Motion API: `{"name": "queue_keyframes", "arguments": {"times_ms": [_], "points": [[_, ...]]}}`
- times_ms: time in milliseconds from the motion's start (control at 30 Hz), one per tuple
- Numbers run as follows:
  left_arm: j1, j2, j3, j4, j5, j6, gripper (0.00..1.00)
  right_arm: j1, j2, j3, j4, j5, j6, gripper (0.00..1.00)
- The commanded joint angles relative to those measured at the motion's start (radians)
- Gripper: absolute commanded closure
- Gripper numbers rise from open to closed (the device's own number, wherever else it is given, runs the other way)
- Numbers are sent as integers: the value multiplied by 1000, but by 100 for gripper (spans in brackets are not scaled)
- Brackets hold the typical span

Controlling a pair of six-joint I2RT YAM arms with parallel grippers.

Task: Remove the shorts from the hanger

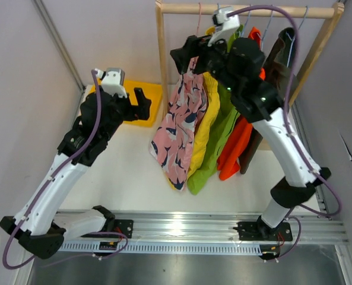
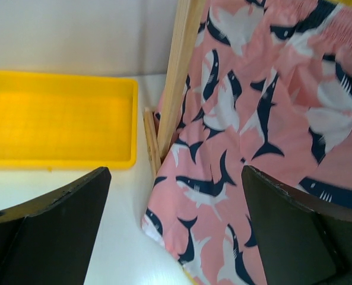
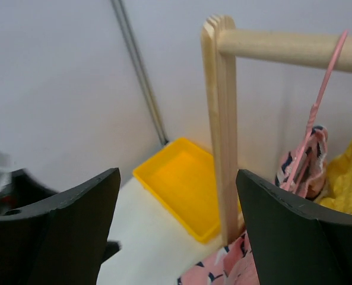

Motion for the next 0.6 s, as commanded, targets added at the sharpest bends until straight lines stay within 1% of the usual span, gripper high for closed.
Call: {"name": "queue_keyframes", "arguments": {"times_ms": [0, 33, 100, 233, 433, 567], "points": [[-6, -66, -85, 43, 10, -22, 1, 9, 55, 91, 38, 147, -73, 15], [-7, -79, -114, 44, 15, -21, 1, 12, 72, 101, 42, 158, -82, 18], [-6, -118, -151, 46, 24, -22, 1, 22, 116, 123, 46, 231, -96, 19], [-6, -172, -208, 43, 33, -10, 1, 35, 152, 106, 55, 337, -116, 21], [-6, -208, -259, 40, 50, 9, 1, 40, 123, -3, 117, 431, -119, 22], [-6, -224, -292, 43, 58, 6, 1, 37, 126, -33, 134, 477, -128, 23]]}}
